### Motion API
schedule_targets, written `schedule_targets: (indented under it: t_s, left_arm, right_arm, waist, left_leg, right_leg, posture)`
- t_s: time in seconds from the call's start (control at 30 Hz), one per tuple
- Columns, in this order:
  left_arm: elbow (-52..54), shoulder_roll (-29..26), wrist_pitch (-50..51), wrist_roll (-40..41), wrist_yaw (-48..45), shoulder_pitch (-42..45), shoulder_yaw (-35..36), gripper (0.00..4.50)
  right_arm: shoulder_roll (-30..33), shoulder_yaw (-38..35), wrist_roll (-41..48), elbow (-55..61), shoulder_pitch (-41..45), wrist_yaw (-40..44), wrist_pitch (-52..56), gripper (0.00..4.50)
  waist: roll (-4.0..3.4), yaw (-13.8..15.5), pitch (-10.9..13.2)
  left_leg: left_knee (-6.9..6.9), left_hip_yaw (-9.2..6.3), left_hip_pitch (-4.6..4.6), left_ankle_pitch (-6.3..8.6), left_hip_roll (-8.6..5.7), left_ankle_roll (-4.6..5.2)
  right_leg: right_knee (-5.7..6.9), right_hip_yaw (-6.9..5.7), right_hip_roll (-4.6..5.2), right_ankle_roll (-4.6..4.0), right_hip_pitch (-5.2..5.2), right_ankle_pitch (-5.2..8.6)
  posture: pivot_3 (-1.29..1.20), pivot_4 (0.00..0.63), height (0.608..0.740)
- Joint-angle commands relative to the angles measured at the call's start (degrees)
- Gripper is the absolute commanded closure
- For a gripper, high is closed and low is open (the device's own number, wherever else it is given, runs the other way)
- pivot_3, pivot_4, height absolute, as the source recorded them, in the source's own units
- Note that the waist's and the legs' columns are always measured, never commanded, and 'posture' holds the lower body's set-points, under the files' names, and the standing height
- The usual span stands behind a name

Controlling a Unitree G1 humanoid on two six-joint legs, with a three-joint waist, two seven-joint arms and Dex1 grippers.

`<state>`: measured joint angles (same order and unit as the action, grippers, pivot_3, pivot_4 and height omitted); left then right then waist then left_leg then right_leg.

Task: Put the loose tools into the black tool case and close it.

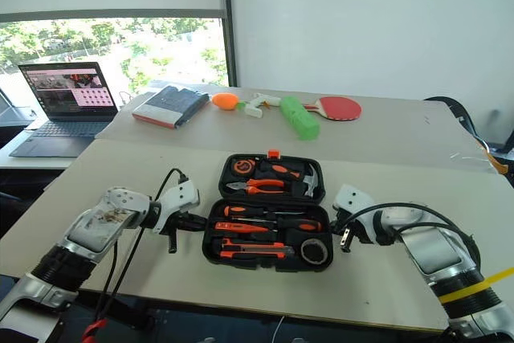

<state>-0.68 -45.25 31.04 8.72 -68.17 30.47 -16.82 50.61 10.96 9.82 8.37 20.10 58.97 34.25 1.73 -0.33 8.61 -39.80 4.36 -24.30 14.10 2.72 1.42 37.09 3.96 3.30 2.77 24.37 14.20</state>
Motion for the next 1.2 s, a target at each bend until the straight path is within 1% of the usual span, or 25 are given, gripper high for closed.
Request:
schedule_targets:
  t_s: [0.03,0.17,0.27,0.4,0.43,0.47,0.53,0.57,0.6,0.67,0.7,0.73,0.77,0.87,0.97,1.07,1.2]
  left_arm:
    - [5.39,-0.70,-0.01,2.84,-3.50,-1.53,0.35,4.39]
    - [8.40,-2.21,1.12,3.63,-4.54,-4.21,1.10,4.39]
    - [8.68,-2.47,1.93,2.65,-3.49,-4.64,1.64,4.39]
    - [5.16,-2.88,2.77,0.45,-0.69,-3.24,3.12,4.39]
    - [3.57,-2.77,4.66,0.44,0.37,-2.27,3.91,4.39]
    - [1.87,-2.79,6.41,0.61,1.09,-1.21,4.72,3.99]
    - [-1.43,-2.91,10.49,1.52,2.22,1.18,6.56,3.69]
    - [-3.50,-2.43,12.97,2.07,3.34,2.92,7.64,3.44]
    - [-5.69,-1.76,15.67,2.52,4.49,4.81,8.52,2.99]
    - [-10.12,-0.38,20.99,3.44,6.34,8.69,9.96,2.37]
    - [-11.72,0.08,23.33,4.05,6.73,10.33,10.44,1.90]
    - [-13.41,0.75,26.16,4.81,7.15,12.19,10.95,1.64]
    - [-15.00,1.55,28.56,5.41,7.80,13.84,11.46,1.63]
    - [-19.40,4.90,34.57,7.04,10.61,18.62,13.10,1.63]
    - [-21.91,7.64,37.43,8.49,12.00,21.49,13.86,1.63]
    - [-22.42,9.29,37.14,8.42,12.51,22.88,12.05,1.63]
    - [-24.43,11.21,35.68,7.93,12.72,23.86,10.52,1.63]
  right_arm:
    - [0.16,-1.16,3.54,7.87,-1.61,2.39,0.59,4.50]
    - [0.14,-1.51,2.97,10.66,-5.40,1.25,0.87,4.50]
    - [0.36,-1.95,1.82,11.73,-7.15,0.00,1.27,4.50]
    - [1.29,-4.39,1.22,11.07,-7.85,-1.41,1.73,4.50]
    - [1.66,-5.37,1.45,10.39,-7.49,-1.59,2.36,4.50]
    - [2.09,-6.25,1.62,9.51,-7.01,-1.60,2.56,4.50]
    - [2.66,-7.93,2.33,7.35,-5.39,-1.74,3.90,3.92]
    - [2.44,-8.60,2.83,6.07,-4.23,-2.14,4.84,3.78]
    - [2.06,-9.06,3.31,4.77,-3.01,-2.63,5.85,3.36]
    - [1.05,-9.54,3.85,1.97,-0.32,-3.68,7.66,2.70]
    - [0.45,-9.70,4.09,0.48,1.16,-4.28,8.82,2.27]
    - [-0.49,-10.06,4.66,-1.49,3.17,-4.98,10.81,1.97]
    - [-1.37,-10.41,5.19,-3.24,5.00,-5.54,12.71,1.62]
    - [-4.47,-11.85,8.06,-8.42,10.98,-7.09,19.79,1.62]
    - [-7.05,-12.53,10.24,-12.02,15.39,-8.27,25.33,1.62]
    - [-8.76,-12.43,11.42,-14.38,17.75,-9.28,28.43,1.62]
    - [-10.22,-11.23,11.21,-16.66,19.06,-10.93,29.20,1.62]
  waist:
    - [0.00,-0.05,0.00]
    - [0.00,-0.12,0.00]
    - [0.00,-0.11,0.00]
    - [0.00,-0.05,0.00]
    - [0.00,-0.05,0.00]
    - [0.00,-0.03,0.00]
    - [0.01,-0.01,0.00]
    - [0.01,-0.03,0.00]
    - [0.04,-0.14,0.02]
    - [0.06,-0.22,0.03]
    - [0.06,-0.26,0.03]
    - [0.06,-0.29,0.03]
    - [0.06,-0.34,0.03]
    - [0.06,-0.35,0.03]
    - [0.07,-0.36,0.03]
    - [0.07,-0.37,0.03]
    - [0.07,-0.37,0.03]
  left_leg:
    - [0.00,0.00,0.00,0.00,0.00,0.00]
    - [-0.04,0.01,0.04,0.00,0.00,0.00]
    - [-0.04,0.01,0.10,0.00,0.00,0.00]
    - [-0.04,0.01,0.10,0.00,-0.01,-0.01]
    - [-0.04,0.01,0.10,0.00,-0.01,-0.01]
    - [-0.05,0.01,0.10,-0.01,-0.01,-0.01]
    - [-0.08,0.00,0.10,-0.01,-0.01,-0.02]
    - [-0.11,0.00,0.10,-0.02,-0.01,-0.03]
    - [-0.11,0.00,0.11,-0.03,-0.01,-0.04]
    - [-0.13,-0.01,0.12,-0.06,-0.01,-0.04]
    - [-0.13,-0.01,0.12,-0.06,-0.01,-0.03]
    - [-0.12,-0.01,0.12,-0.06,-0.01,-0.03]
    - [-0.11,-0.02,0.12,-0.06,-0.02,-0.03]
    - [-0.09,-0.03,0.07,-0.06,-0.03,-0.03]
    - [-0.05,-0.04,-0.01,-0.06,-0.04,-0.03]
    - [-0.02,-0.04,-0.01,-0.06,-0.04,-0.03]
    - [0.00,-0.04,-0.01,-0.06,-0.06,-0.03]
  right_leg:
    - [0.00,-0.01,0.00,0.00,0.00,0.00]
    - [0.01,0.00,0.02,0.00,-0.06,0.00]
    - [0.02,0.00,0.01,0.00,-0.09,0.00]
    - [0.02,-0.01,0.01,0.00,-0.10,0.00]
    - [0.02,-0.01,0.01,0.00,-0.10,0.00]
    - [0.03,0.00,0.01,0.00,-0.10,0.00]
    - [0.07,-0.01,0.00,0.00,-0.10,-0.01]
    - [0.09,-0.01,0.00,0.00,-0.10,-0.01]
    - [0.08,0.00,0.00,0.00,-0.10,-0.02]
    - [0.07,-0.01,-0.01,0.01,-0.12,-0.04]
    - [0.08,-0.01,-0.01,0.01,-0.12,-0.04]
    - [0.08,-0.01,-0.01,0.01,-0.12,-0.04]
    - [0.07,-0.01,-0.01,0.01,-0.12,-0.04]
    - [0.07,-0.01,-0.01,0.01,-0.08,-0.04]
    - [0.04,-0.01,0.00,0.01,-0.02,-0.04]
    - [0.04,-0.01,0.00,0.01,-0.01,-0.04]
    - [0.03,-0.02,0.02,0.01,-0.01,-0.04]
  posture:
    - [0.00,0.150,0.736]
    - [0.00,0.150,0.736]
    - [0.00,0.150,0.736]
    - [0.00,0.150,0.736]
    - [0.00,0.150,0.736]
    - [0.00,0.150,0.736]
    - [0.00,0.150,0.736]
    - [0.00,0.150,0.736]
    - [0.00,0.150,0.736]
    - [0.00,0.150,0.736]
    - [0.00,0.150,0.736]
    - [0.00,0.150,0.736]
    - [0.00,0.150,0.736]
    - [0.00,0.150,0.736]
    - [0.00,0.150,0.736]
    - [0.00,0.150,0.736]
    - [0.00,0.150,0.736]
